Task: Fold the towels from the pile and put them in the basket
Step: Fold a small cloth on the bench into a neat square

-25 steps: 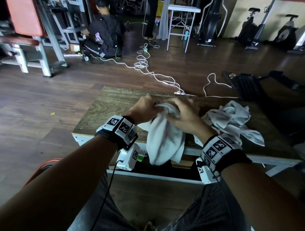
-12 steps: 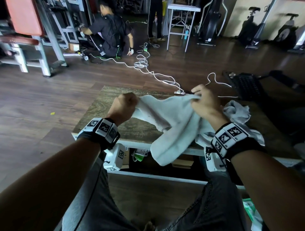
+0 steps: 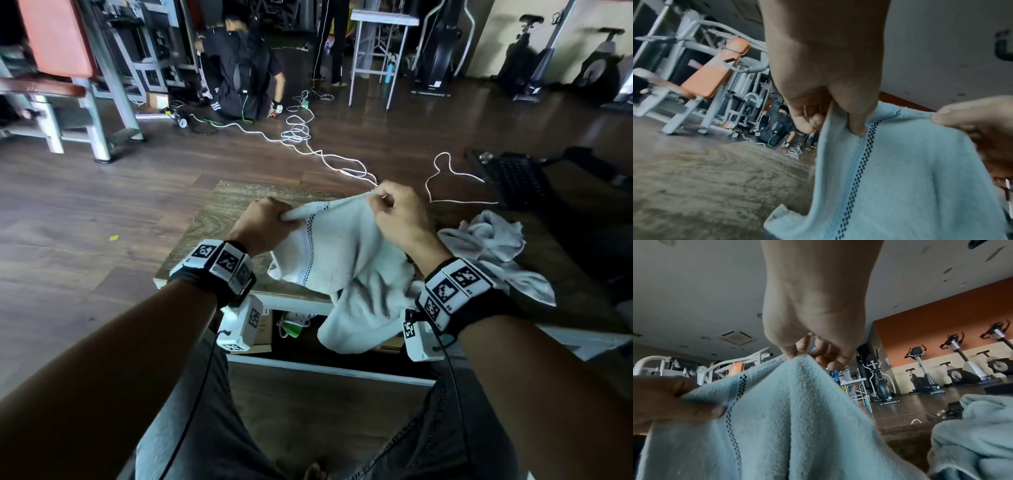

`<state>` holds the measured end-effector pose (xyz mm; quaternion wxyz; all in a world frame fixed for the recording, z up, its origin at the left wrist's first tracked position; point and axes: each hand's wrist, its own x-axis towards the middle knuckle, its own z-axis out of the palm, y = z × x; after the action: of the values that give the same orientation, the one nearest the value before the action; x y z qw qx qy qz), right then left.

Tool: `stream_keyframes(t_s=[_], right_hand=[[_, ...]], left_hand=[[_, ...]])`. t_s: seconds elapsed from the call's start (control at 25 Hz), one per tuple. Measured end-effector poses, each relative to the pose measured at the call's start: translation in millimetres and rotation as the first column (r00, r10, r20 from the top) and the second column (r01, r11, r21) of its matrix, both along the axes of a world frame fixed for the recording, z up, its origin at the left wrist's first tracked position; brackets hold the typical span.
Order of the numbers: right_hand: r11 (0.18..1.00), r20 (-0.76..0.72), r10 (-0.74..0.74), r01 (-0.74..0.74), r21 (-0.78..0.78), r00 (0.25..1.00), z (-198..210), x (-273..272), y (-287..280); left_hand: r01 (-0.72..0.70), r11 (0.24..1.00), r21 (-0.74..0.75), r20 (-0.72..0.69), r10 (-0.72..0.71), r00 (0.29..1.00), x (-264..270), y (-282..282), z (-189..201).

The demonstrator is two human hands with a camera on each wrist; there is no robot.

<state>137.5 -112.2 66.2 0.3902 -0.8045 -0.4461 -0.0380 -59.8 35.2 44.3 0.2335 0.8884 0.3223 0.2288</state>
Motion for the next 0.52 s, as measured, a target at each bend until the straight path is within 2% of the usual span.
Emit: stream_keyframes(t_s=[0.08, 0.16, 0.24, 0.28, 0.36, 0.48, 0.52], right_hand=[[0.998, -0.063, 0.053, -0.054, -0.015, 0.997, -7, -5, -1], [0.966, -0.153, 0.259, -0.260, 0.017, 0.954, -11, -19, -1], [0.913, -0.120, 0.408, -0.403, 0.062, 0.905, -10, -34, 5], [0.908, -0.051, 0.416, -0.411, 0.083, 0.908, -8, -40, 7], [0.933, 0.041, 0.329, -0.331, 0.138, 0.944, -5, -41, 10], [0.937, -0.020, 0.190, -0.175, 0.301, 0.982, -1, -25, 7], [0.941, -0.049, 0.154, -0.131, 0.313, 0.987, -1, -22, 5]], left_hand=[[-0.046, 0.999, -0.006, 0.121, 0.046, 0.992, 0, -4, -1], [0.014, 1.000, 0.011, 0.191, -0.016, 0.981, 10, -14, 3], [0.067, 0.997, 0.045, 0.185, -0.074, 0.980, 20, -23, 10], [0.080, 0.995, 0.064, 0.178, -0.091, 0.980, 24, -26, 12], [0.078, 0.995, 0.055, 0.187, -0.087, 0.979, 26, -28, 13], [0.021, 1.000, -0.016, 0.172, -0.018, 0.985, 18, -21, 5], [0.008, 1.000, -0.019, 0.169, -0.004, 0.986, 14, -19, 2]])
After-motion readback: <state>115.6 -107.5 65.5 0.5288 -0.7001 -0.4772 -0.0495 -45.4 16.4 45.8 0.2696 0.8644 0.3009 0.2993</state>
